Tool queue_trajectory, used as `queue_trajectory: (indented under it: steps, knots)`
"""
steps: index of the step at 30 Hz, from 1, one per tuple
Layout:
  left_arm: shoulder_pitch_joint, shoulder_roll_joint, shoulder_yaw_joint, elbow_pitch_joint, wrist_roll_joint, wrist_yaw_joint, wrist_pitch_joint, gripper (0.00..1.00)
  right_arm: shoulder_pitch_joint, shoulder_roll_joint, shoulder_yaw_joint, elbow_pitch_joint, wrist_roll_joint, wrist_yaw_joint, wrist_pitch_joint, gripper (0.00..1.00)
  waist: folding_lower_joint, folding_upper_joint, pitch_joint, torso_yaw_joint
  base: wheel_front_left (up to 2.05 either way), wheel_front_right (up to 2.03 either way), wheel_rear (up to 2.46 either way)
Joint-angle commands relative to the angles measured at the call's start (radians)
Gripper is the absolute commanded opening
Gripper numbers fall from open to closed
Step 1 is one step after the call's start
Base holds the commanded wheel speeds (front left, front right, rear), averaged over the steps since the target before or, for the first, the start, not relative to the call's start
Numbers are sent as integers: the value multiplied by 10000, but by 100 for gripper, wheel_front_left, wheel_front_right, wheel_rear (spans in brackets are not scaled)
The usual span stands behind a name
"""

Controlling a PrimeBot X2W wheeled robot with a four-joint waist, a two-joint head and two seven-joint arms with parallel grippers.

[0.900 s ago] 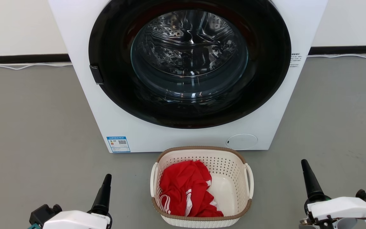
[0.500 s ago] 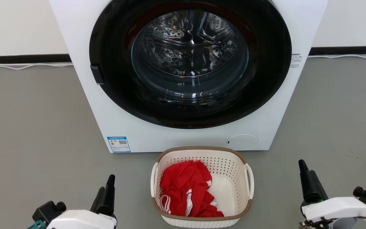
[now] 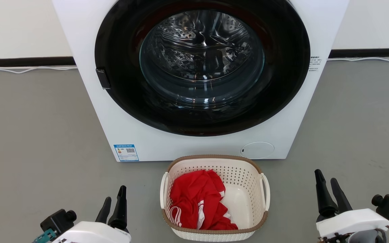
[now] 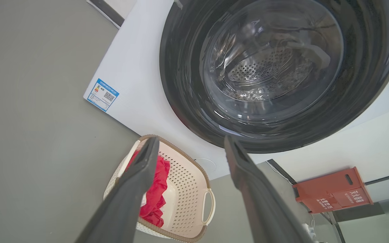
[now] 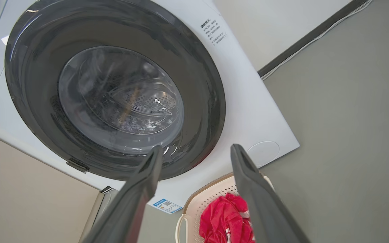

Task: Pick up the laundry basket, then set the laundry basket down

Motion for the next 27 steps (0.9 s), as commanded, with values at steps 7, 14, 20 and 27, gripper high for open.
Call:
queue_trajectory:
  steps: [7, 14, 20, 27]
  knots:
    - [-222, 92, 0, -335, 1097, 202, -351, 100, -118, -189, 211, -205, -1213, 45, -379, 100, -1, 0, 28, 19, 0, 0, 0]
    - [-208, 103, -118, -384, 1941, 340, -556, 100, -96, -213, 270, -204, -2161, 49, -584, 100, -1, 0, 56, 34, 0, 0, 0]
    - [-197, 112, -186, -428, 2696, 449, -733, 100, -81, -216, 333, -184, -2940, 53, -761, 100, -1, 0, 73, 24, 0, 0, 0]
    - [-195, 121, -239, -479, 3420, 562, -909, 100, -71, -217, 332, -165, -3719, 56, -937, 100, -1, 0, 83, 13, 0, 0, 0]
